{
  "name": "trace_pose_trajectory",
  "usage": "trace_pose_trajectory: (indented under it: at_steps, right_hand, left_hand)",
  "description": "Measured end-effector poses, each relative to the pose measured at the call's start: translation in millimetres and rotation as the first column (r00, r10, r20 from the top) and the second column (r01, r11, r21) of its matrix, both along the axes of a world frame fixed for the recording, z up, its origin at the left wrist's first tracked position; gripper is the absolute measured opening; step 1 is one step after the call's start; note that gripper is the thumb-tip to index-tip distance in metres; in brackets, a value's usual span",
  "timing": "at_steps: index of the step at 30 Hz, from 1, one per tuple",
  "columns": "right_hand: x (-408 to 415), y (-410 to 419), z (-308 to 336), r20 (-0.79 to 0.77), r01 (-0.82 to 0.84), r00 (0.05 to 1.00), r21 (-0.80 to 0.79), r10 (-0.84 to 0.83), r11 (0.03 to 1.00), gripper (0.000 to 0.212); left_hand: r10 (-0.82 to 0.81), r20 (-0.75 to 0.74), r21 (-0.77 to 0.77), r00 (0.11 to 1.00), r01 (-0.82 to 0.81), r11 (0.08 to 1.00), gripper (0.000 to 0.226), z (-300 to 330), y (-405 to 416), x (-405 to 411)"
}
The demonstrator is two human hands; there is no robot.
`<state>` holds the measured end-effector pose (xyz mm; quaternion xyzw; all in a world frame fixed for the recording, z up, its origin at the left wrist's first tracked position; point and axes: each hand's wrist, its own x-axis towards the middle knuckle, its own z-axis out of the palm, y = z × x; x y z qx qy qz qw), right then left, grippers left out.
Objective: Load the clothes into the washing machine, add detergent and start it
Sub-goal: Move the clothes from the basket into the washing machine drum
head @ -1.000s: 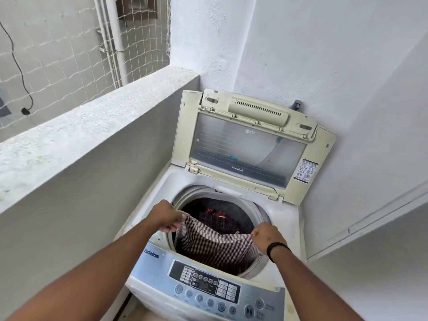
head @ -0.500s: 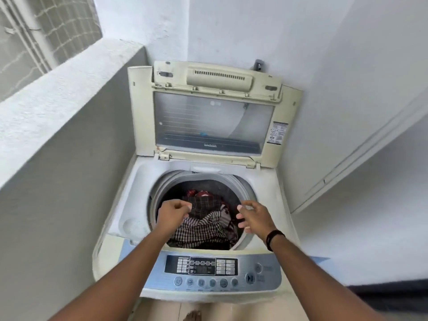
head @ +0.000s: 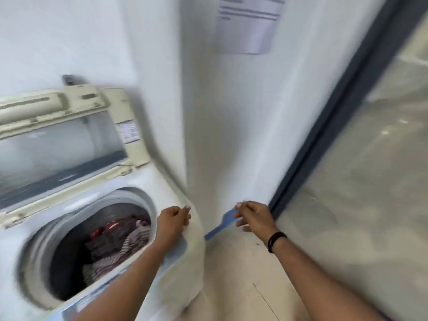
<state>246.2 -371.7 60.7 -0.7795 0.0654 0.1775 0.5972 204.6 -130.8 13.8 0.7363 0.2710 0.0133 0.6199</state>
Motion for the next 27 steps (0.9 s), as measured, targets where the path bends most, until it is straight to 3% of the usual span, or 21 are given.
trace_pose_trajectory:
  at_steps: [5,10,14,18,27]
  right_hand:
    - [-50.3,-153.9,-17.7,-0.04,0.304,0.952,0.039,-0.302,0.952,0.017]
    - [-134.2,-284.8,-45.6,-0.1,0.535,0.842,0.024,-0.53,0.845,0.019]
    - [-204.7,-359.1,-68.6,-0.138,0.682,0.724,0.0,-0.676,0.731,0.02]
    - [-264.5,-406.0,-93.7,-0.2,0.817,0.565,0.001,-0.8,0.576,0.02]
    - [-342.8,-447.4,-142.0,-0.382,0.944,0.281,-0.055,-0.88,0.325,0.015]
  left_hand:
    - [-0.381,-0.05,0.085,0.923,0.384,0.919,0.022,3.5,-151.1,2.3]
    - [-0.647,-0.155,0.052,0.747,0.66,0.749,0.013,-22.1,-284.6,-31.9]
    - [-0.774,-0.2,0.026,0.601,0.793,0.609,0.009,-35.3,-374.3,-66.8]
    - [-0.89,-0.232,0.067,0.393,0.919,0.389,0.005,-41.4,-444.6,-97.7]
    - [-0.94,-0.324,0.138,0.112,0.988,0.07,0.007,-76.6,-557.5,-112.3]
